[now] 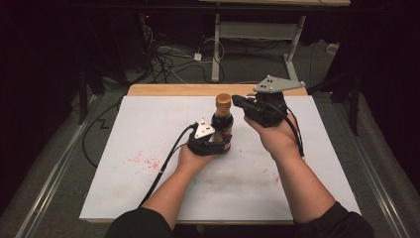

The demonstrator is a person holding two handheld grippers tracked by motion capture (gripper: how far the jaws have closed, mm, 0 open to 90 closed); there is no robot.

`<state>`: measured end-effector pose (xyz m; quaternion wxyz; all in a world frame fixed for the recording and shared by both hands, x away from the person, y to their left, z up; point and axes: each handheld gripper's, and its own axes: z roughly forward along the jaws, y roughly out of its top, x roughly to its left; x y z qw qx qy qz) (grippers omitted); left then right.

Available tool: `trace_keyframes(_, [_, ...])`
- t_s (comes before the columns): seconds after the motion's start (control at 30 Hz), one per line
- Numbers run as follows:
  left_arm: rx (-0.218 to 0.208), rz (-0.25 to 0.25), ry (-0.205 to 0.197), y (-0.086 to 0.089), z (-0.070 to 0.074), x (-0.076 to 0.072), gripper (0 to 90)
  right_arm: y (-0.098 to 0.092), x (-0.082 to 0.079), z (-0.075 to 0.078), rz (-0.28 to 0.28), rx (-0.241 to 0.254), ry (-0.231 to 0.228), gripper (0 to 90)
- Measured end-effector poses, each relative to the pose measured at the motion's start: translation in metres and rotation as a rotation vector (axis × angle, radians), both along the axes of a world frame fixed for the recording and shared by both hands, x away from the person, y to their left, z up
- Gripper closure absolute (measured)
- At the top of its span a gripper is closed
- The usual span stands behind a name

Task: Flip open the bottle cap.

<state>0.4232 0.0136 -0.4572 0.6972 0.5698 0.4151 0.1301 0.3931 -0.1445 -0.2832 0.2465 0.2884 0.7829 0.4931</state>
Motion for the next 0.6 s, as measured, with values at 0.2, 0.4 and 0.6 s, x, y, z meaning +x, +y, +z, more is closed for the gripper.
trace_keyframes(0.2, [-0.009,-0.001,0.000,0.000,0.000,0.000,29.2,-0.004,0.004,-0.019,0.011,-0.013,0.041,90.0])
trace_keyframes(0.4, [-0.035,0.024,0.009,-0.001,-0.001,0.001,29.1,-0.001,0.007,-0.018,0.021,-0.026,0.049,90.0])
trace_keyframes(0.6, [-0.013,0.001,-0.002,0.000,-0.001,0.000,29.0,0.004,0.008,-0.016,0.025,-0.044,0.053,90.0])
